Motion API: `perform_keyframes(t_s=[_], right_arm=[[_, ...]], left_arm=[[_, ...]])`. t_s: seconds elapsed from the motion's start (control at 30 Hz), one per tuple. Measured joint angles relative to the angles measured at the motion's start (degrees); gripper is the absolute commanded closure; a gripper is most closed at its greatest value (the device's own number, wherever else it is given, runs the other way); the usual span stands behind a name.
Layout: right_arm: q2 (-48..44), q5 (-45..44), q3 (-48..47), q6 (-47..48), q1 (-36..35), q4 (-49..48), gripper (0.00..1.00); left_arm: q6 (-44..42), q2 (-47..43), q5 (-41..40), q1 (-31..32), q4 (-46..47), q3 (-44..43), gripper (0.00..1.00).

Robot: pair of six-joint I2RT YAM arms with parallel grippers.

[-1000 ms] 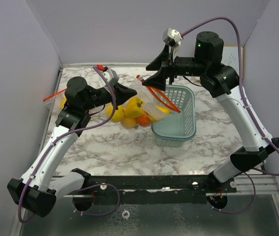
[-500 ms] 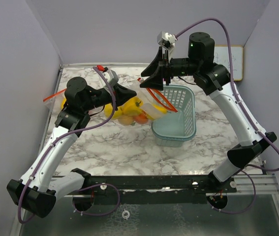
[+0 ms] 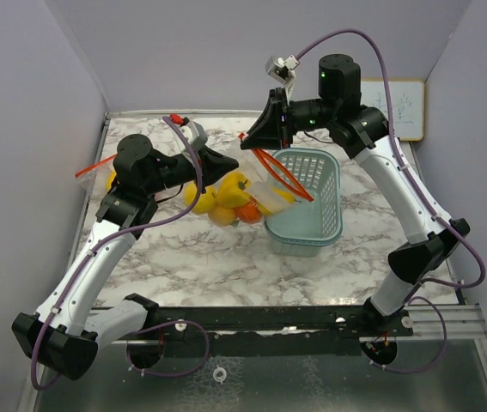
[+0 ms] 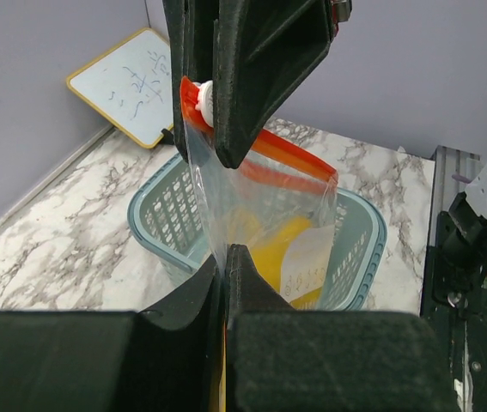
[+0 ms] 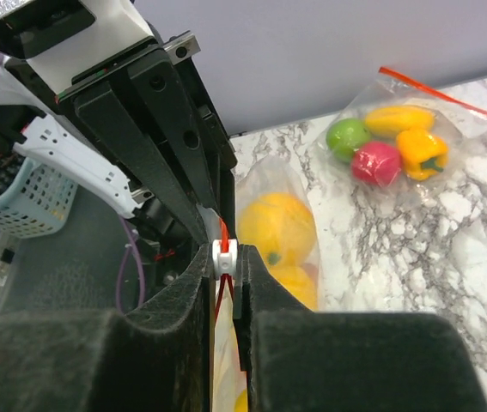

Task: Place the food in the zip-top bag and seal the zipper
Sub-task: Zip the zipper food storage bag.

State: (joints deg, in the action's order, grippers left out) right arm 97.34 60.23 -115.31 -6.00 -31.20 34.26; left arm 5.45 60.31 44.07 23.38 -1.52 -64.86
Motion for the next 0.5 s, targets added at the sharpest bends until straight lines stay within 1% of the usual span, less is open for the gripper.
perform_keyframes(t_s=[0.1, 0.37, 0.4, 0.5], right_arm=[[0.3, 1.7, 0.0, -1.6, 0.6, 0.1, 0.98], [0.5, 5.9, 0.0, -4.5, 0.9, 0.1, 0.98], [0.5, 6.2, 0.0, -4.7, 0.9, 0.1, 0.98], [0.5, 7.2, 0.0, -5.2, 0.9, 0.0, 0.98]], left_arm=[[0.0, 0.0, 0.0, 0.0, 0.0, 0.0, 1.00], [-1.2, 0.0, 0.0, 0.0, 0.0, 0.0, 1.00], [-1.6, 0.0, 0.0, 0.0, 0.0, 0.0, 0.98], [-2.7, 0.0, 0.0, 0.0, 0.1, 0.0, 0.83]])
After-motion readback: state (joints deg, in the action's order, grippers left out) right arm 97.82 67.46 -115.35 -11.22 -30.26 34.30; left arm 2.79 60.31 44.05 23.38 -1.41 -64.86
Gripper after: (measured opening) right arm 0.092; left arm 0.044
